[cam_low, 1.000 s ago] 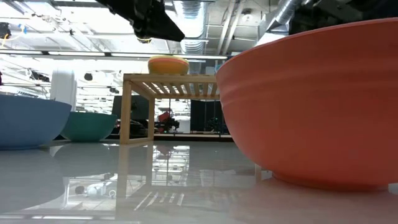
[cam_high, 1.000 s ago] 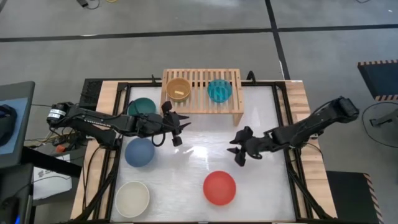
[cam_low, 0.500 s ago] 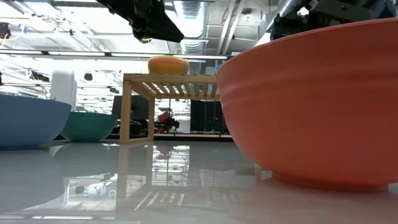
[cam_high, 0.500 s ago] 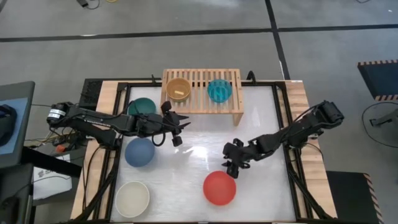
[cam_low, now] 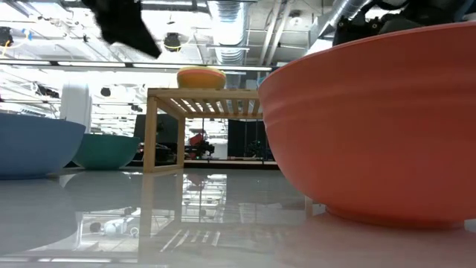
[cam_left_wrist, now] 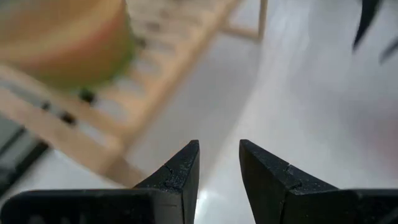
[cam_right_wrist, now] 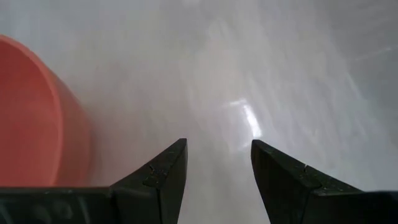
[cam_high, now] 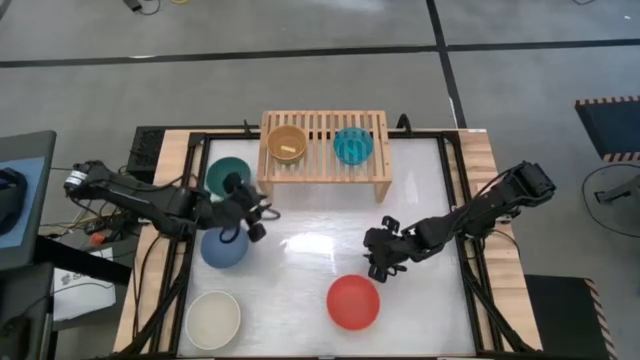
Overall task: Place and stack bowls onto a shelf
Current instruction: Stack the transparent blue bowl on top of the transparent yellow bowl
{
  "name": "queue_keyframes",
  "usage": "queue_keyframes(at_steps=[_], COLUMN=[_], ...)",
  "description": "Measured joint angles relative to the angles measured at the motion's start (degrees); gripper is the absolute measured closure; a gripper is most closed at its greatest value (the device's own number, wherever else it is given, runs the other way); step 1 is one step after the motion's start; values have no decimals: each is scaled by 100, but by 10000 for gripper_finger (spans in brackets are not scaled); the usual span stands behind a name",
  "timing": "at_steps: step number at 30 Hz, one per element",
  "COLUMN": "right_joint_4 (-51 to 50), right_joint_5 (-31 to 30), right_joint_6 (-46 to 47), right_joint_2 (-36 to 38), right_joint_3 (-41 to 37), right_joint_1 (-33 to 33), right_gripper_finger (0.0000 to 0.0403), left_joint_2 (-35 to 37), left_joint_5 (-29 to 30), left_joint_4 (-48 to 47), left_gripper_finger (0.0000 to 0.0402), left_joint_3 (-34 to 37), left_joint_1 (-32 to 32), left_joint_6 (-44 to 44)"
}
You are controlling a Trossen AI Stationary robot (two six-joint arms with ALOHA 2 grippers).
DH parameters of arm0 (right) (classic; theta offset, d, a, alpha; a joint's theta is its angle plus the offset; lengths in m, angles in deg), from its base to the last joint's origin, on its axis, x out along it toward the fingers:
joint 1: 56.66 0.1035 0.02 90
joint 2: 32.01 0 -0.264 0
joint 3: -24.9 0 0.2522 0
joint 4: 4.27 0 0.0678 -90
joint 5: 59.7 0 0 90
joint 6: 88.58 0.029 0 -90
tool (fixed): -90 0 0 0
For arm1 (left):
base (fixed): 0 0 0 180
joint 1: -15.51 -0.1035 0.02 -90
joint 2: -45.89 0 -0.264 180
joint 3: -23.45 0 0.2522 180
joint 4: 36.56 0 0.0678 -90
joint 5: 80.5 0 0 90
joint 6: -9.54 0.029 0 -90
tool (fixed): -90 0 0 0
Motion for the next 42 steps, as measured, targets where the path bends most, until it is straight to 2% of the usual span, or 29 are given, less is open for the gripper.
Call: queue_keyframes(at_steps=[3, 6, 9, 13, 17, 22, 28, 36, 42], right_joint_4=[37, 185, 740, 1445, 847, 842, 933, 536, 107], right_joint_5=[-127, -106, 386, 1178, 1228, 1235, 1563, 1451, 788], right_joint_6=[-10, 90, 343, 452, 565, 600, 480, 294, 100], right_joint_2=[4, 4, 4, -6, -96, -266, -808, -820, -208], right_joint_3=[0, 0, -2, 5, 134, 165, 219, 365, 362], right_joint_1=[-15, -17, -18, 11, 26, 40, 52, -145, -254], right_gripper_finger=[200, 200, 200, 200, 203, 212, 228, 248, 254], left_joint_2=[-6, -100, -260, -562, -841, -1038, -1035, -1033, -1033], left_joint_5=[-110, -331, -546, -539, -334, -322, -284, -251, -109], left_joint_4=[-61, 214, 588, 1165, 1451, 1493, 1621, 1639, 1630], left_gripper_finger=[301, 301, 301, 301, 301, 301, 301, 301, 301], left_joint_3=[229, 365, 398, 398, 396, 396, 396, 396, 396], left_joint_1=[321, 487, 542, 540, 540, 529, 472, 367, 347], left_joint_6=[-429, -379, -24, 529, 728, 726, 730, 713, 702])
